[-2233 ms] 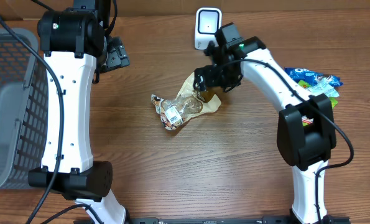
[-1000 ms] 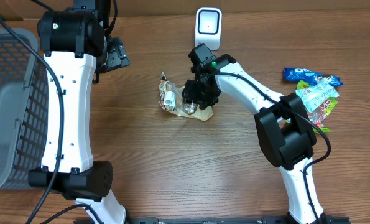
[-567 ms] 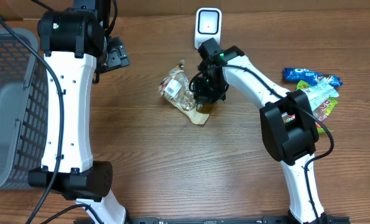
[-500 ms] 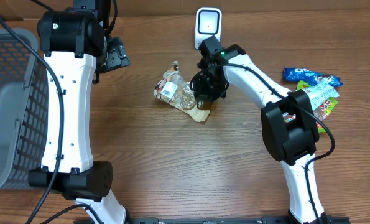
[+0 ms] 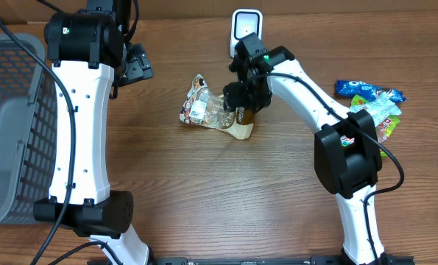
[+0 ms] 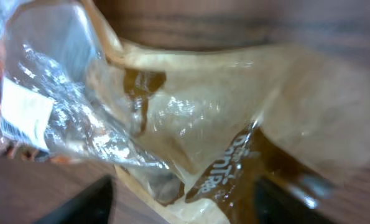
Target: Scan the item barcode
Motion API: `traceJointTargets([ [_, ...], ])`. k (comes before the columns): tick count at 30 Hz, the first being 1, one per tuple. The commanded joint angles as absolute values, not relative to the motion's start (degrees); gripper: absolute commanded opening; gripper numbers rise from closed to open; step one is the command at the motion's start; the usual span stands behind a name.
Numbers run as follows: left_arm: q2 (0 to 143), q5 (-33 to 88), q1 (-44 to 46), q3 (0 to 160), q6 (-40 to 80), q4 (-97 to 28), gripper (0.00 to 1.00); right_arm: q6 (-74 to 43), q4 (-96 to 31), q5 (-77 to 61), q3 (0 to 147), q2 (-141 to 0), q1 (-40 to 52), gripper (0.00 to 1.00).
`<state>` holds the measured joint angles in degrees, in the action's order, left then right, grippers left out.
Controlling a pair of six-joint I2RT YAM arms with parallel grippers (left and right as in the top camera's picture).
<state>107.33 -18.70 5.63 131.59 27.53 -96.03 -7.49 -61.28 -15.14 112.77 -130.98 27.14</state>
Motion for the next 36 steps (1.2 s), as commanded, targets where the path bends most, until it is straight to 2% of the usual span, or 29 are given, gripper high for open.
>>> traceJointTargets([
  [1, 107.7, -19.4, 6.0, 131.3, 28.5, -96.0, 1.0, 2.9, -60.0, -10.4, 116.3, -128.4, 27.2, 0.9],
  [4, 107.7, -19.4, 6.0, 131.3, 28.5, -96.0, 1.0, 13.0, -56.2, -9.1, 116.2, -128.4, 27.2, 1.0],
  [10, 107.7, -19.5, 6.0, 131.3, 28.5, -96.0, 1.0, 30.2, -53.8, -14.1, 115.6, -130.4, 27.4, 1.0],
  [19, 107.7, -19.5, 6.0, 131.3, 28.5, -96.0, 1.0, 40.4, -60.9, -23.2, 115.5, -134.3, 27.3, 1.0],
  [30, 107.7, -19.5, 6.0, 131.3, 28.5, -96.0, 1.0, 39.9, -62.3, -26.0, 115.5, -140.4, 27.3, 1.0],
  [36, 107.7, -19.4, 6.0, 131.3, 28.5, -96.0, 1.0, 33.0, -59.2, -25.1, 115.5, -142.3, 27.2, 0.99],
])
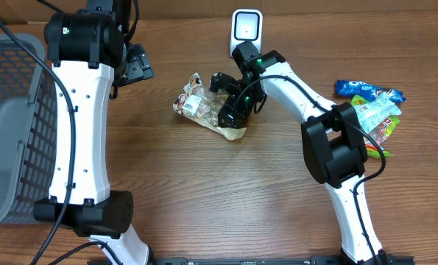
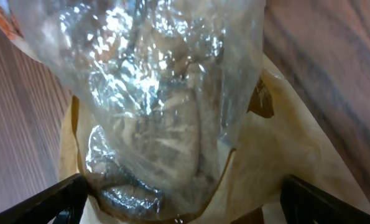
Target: Scan the item barcode
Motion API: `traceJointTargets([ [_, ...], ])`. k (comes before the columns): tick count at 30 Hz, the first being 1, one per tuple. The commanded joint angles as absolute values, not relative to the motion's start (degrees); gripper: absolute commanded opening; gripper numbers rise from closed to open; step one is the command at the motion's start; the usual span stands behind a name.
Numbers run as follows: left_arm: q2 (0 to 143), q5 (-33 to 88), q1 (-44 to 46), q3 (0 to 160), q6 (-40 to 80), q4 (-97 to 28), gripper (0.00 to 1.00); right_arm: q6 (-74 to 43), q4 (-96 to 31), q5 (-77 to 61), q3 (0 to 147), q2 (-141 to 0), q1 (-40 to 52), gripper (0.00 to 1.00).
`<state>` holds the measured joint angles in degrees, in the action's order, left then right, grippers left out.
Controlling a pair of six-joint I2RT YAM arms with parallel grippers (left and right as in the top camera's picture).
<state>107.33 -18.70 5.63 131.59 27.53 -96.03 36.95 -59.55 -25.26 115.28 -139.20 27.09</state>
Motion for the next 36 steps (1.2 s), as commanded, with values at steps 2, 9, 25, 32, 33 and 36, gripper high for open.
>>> traceJointTargets([
  [2, 107.7, -19.4, 6.0, 131.3, 28.5, -96.0, 1.0, 30.2, -58.6, -25.1, 115.5, -142.3, 27.2, 0.93],
  [9, 107.7, -19.5, 6.0, 131.3, 28.5, -96.0, 1.0, 23.7, -60.7, -25.1, 115.9, -142.1, 27.1, 0.45],
  [25, 107.7, -19.5, 6.0, 131.3, 28.5, -96.0, 1.0, -4.2, -68.0, -19.9, 123.6, -134.8, 24.5, 0.19],
  [32, 107.7, -19.5, 6.0, 131.3, 28.5, -96.0, 1.0, -16.5, -68.9, -19.4, 121.8, -133.5, 18.4, 0.8],
  [33, 107.7, -19.4, 6.0, 131.3, 28.5, -96.0, 1.0, -15.3, -68.2, -21.5, 120.6, -133.6, 17.8, 0.82],
  [36, 107.7, -19.5, 6.0, 131.3, 28.5, -96.0, 1.0, -13.0, -65.6, -28.1, 116.1, -133.7, 16.9, 0.84],
])
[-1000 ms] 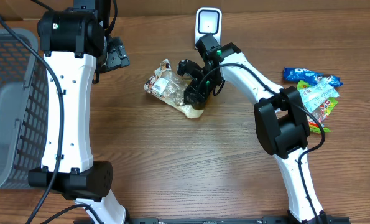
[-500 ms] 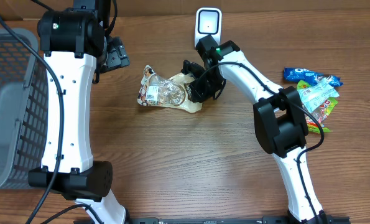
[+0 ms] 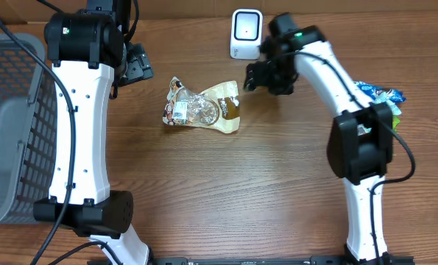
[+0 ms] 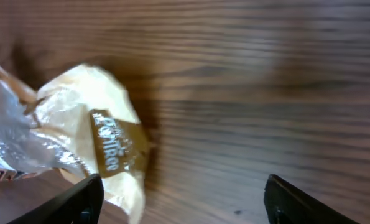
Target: Scan the item barcode
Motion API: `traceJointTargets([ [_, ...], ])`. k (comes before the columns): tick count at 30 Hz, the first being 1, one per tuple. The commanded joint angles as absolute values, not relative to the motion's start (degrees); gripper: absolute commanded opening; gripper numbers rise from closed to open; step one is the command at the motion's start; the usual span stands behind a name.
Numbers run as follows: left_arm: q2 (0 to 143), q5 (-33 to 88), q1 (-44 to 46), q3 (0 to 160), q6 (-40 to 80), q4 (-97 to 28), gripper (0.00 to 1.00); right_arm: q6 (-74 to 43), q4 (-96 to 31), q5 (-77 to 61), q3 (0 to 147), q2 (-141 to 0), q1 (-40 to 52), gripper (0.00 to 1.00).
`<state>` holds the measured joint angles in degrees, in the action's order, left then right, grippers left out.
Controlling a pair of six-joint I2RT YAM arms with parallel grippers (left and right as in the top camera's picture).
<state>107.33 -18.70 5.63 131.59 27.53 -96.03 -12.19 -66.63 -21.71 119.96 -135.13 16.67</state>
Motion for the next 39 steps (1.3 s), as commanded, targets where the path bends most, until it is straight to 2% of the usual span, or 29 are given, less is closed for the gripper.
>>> traceJointTargets([
  [1, 107.7, -19.5, 6.0, 131.3, 28.5, -96.0, 1.0, -13.1, -64.4, -30.4, 114.5, -133.7, 16.9, 0.84],
  [6, 107.7, -19.5, 6.0, 131.3, 28.5, -96.0, 1.0, -13.9, -55.4, -41.4, 106.1, -133.7, 18.2, 0.85],
  [10, 107.7, -19.4, 6.0, 131.3, 28.5, -96.0, 1.0, -21.0, -48.1, -42.4, 101.3, -133.7, 19.7, 0.87],
  [16, 107.7, -19.5, 6.0, 131.3, 28.5, -96.0, 1.0, -31.9, -32.9, -44.6, 96.0, -133.7, 23.8, 0.95],
  [19, 107.7, -19.4, 6.0, 131.3, 28.5, -96.0, 1.0, -35.9, -28.4, -43.0, 95.1, -133.7, 25.7, 0.94],
  [22, 107.7, -19.5, 6.0, 131.3, 28.5, -96.0, 1.0, -39.4, -27.6, -35.9, 94.8, -133.7, 27.8, 0.81],
  [23, 107.7, -19.5, 6.0, 131.3, 28.5, -96.0, 1.0, -39.5, -27.7, -33.4, 94.7, -133.7, 28.6, 0.7],
  [25, 107.7, -19.5, 6.0, 131.3, 28.5, -96.0, 1.0, -39.5, -27.7, -29.8, 94.5, -133.7, 29.8, 0.4],
  [28, 107.7, -19.5, 6.0, 131.3, 28.5, -96.0, 1.0, -39.4, -28.2, -26.6, 94.5, -133.7, 30.6, 0.04],
  [34, 107.7, -19.4, 6.0, 131.3, 28.5, -96.0, 1.0, -38.0, -29.1, -29.3, 94.6, -133.2, 28.8, 0.04],
  [39, 107.7, -19.5, 6.0, 131.3, 28.5, -96.0, 1.0, -28.5, -34.5, -33.1, 94.6, -129.6, 23.6, 0.04],
])
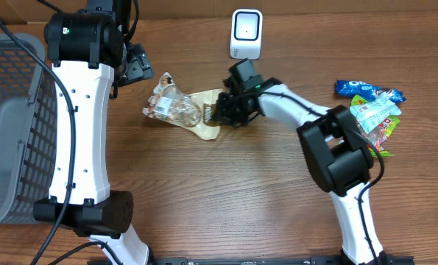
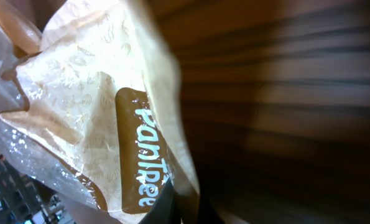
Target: Scan the item barcode
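Observation:
A clear and tan bread bag (image 1: 180, 110) lies on the table, with its white barcode label (image 1: 158, 107) facing up at the left end. My right gripper (image 1: 220, 112) is at the bag's right end, shut on its tan edge. In the right wrist view the bag (image 2: 97, 106) fills the left half with a brown printed band, and one dark finger (image 2: 163, 208) presses on its edge. The white scanner (image 1: 246, 33) stands at the back, behind the gripper. My left gripper (image 1: 135, 66) hangs at the back left, apart from the bag.
A grey mesh basket (image 1: 12, 110) takes up the left side. Several colourful snack packets (image 1: 372, 107) lie at the right edge. The left arm's white links (image 1: 79, 140) stand between the basket and the bag.
My right gripper was open beside the scanner, off the bag. Now it is lower and further left, shut on the bag's right edge. The bag lies further left and is turned a little.
At first my right gripper was on the bag in front of the scanner. Then it stood open over the bag, turned. After that the bag lay flat further left, let go, with the gripper up by the scanner. Now it grips the bag's right edge.

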Motion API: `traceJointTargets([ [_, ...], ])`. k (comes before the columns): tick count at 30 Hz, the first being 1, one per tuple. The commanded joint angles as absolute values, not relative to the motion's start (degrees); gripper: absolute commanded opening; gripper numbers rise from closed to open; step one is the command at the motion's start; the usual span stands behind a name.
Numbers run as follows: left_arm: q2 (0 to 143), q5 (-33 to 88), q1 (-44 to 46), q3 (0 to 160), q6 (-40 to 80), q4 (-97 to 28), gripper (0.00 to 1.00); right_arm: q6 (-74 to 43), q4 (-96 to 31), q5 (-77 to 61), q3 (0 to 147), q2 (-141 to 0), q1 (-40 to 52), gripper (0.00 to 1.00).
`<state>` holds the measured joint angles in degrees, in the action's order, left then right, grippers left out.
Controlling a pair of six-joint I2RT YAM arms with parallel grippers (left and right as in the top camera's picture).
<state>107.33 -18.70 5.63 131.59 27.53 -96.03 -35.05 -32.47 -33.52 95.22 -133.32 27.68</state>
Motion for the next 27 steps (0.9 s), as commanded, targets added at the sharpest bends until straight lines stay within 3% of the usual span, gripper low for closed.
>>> traceJointTargets([
  [1, 107.7, -19.4, 6.0, 131.3, 28.5, -96.0, 0.99, -25.5, -36.0, -33.1, 94.6, -128.7, 22.6, 0.04],
  [7, 107.7, -19.5, 6.0, 131.3, 28.5, -96.0, 1.0, -10.1, -43.8, -33.1, 94.6, -126.1, 19.2, 0.04],
  [8, 107.7, -19.4, 6.0, 131.3, 28.5, -96.0, 1.0, -8.6, -44.4, -33.1, 94.6, -126.1, 19.1, 0.11],
  [10, 107.7, -19.5, 6.0, 131.3, 28.5, -96.0, 1.0, -7.8, -44.5, -33.1, 94.5, -126.1, 19.1, 0.47],
  [13, 107.7, -19.4, 6.0, 131.3, 28.5, -96.0, 1.0, -7.6, -42.7, -33.1, 94.5, -126.2, 19.7, 0.71],
  [15, 107.7, -19.4, 6.0, 131.3, 28.5, -96.0, 1.0, -7.8, -41.5, -33.1, 94.5, -126.2, 20.1, 0.8],
  [22, 107.7, -19.4, 6.0, 131.3, 28.5, -96.0, 1.0, -21.7, -35.8, -23.3, 94.5, -128.5, 22.3, 0.82],
  [27, 107.7, -19.5, 6.0, 131.3, 28.5, -96.0, 1.0, -28.8, -33.1, -17.2, 94.5, -131.9, 24.2, 0.78],
])
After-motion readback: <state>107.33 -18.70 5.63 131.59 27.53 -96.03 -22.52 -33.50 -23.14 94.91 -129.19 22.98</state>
